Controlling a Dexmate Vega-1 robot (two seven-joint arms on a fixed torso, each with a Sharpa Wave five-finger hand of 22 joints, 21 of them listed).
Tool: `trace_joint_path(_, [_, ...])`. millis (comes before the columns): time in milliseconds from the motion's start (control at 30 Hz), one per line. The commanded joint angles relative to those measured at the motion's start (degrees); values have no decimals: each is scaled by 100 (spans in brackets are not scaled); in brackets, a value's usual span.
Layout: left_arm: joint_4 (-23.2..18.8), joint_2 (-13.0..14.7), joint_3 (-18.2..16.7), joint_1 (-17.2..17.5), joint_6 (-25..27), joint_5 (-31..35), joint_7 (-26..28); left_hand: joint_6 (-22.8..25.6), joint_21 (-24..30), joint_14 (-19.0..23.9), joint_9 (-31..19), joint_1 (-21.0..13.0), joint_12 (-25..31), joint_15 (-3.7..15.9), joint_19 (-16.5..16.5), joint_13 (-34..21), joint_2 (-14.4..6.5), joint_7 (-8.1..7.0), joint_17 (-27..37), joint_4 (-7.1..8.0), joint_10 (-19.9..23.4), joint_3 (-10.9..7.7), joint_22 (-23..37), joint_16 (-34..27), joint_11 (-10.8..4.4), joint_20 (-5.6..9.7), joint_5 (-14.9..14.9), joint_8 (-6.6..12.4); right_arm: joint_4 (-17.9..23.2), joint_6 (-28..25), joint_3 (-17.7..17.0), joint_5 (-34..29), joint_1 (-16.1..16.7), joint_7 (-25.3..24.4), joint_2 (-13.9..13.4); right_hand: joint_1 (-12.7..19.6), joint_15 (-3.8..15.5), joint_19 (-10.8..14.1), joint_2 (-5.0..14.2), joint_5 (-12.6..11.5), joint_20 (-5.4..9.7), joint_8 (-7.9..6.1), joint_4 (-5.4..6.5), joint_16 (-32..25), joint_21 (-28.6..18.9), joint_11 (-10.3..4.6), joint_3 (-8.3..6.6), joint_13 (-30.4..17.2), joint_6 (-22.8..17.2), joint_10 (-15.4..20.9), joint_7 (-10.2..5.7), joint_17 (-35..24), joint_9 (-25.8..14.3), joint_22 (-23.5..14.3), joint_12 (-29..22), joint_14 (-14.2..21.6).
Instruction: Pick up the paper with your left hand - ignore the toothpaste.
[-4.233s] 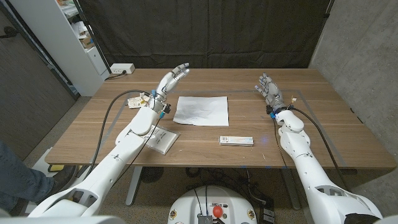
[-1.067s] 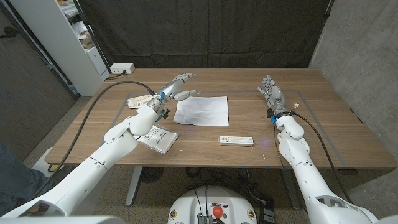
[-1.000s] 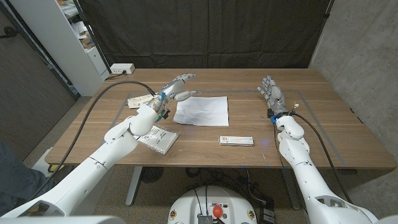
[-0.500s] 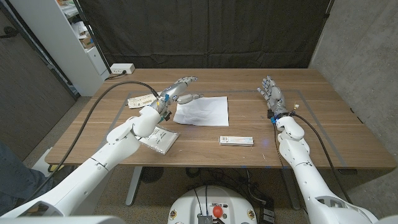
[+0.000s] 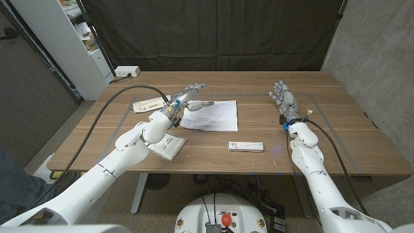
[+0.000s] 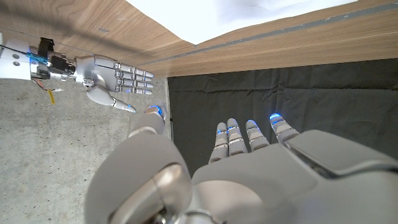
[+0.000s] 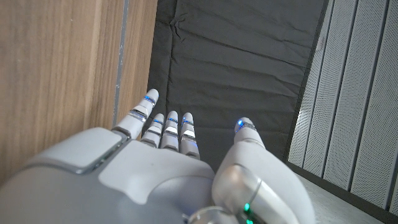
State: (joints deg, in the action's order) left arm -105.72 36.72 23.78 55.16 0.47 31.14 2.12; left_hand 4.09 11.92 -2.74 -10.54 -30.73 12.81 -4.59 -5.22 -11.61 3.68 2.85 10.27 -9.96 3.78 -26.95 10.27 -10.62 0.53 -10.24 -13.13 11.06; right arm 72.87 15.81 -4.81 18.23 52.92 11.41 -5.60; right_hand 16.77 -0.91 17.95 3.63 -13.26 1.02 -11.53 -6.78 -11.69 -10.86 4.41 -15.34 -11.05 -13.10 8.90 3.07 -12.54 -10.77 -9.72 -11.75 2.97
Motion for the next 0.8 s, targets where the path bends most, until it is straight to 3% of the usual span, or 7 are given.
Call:
trace_joint_path(33, [90, -69, 141, -33, 129, 3, 43, 82, 56, 109, -8, -104, 44, 1, 111, -27, 34, 15, 12, 16, 97, 24, 16, -64, 18, -53, 6, 53, 55, -31, 4, 19, 67, -13, -14, -18, -25, 12, 0, -5, 11, 25, -15, -19, -19, -3, 28, -13, 9, 52, -7, 7, -19, -11, 26, 30])
trace_joint_path(200, [127, -74, 173, -44, 167, -27, 21, 193, 86, 202, -10, -158, 76, 16, 241, -33, 54, 63, 11, 39, 179, 37, 15, -85, 40, 3, 13, 84, 61, -28, 15, 10, 85, -33, -3, -19, -26, 11, 0, -6, 5, 23, -15, -20, -19, 14, 29, -13, 5, 55, 28, 6, -19, -11, 26, 34])
trace_joint_path(433, [244, -119, 214, -110, 187, -100, 18, 296, 105, 297, -12, -207, 127, 32, 357, -38, 70, 73, 10, 61, 322, 53, 15, -100, 12, -31, 23, 104, 87, -30, 18, 8, 107, -63, 1, -19, -27, 9, -1, -7, -1, 20, -17, -19, -18, -1, 30, -14, -2, 61, 26, 7, -19, -11, 24, 32])
trace_joint_path(800, [470, -230, 407, -258, 266, 32, 144, 384, 81, 337, -13, -229, 136, 62, 345, -41, 76, 54, 10, 80, 361, 69, 15, -98, 16, -44, 31, 120, -62, 26, 15, 7, 6, -25, -1, -21, -27, 9, -2, -9, -6, 21, -18, -19, -18, 18, 31, -14, -1, 68, 16, 7, -19, -11, 22, 31])
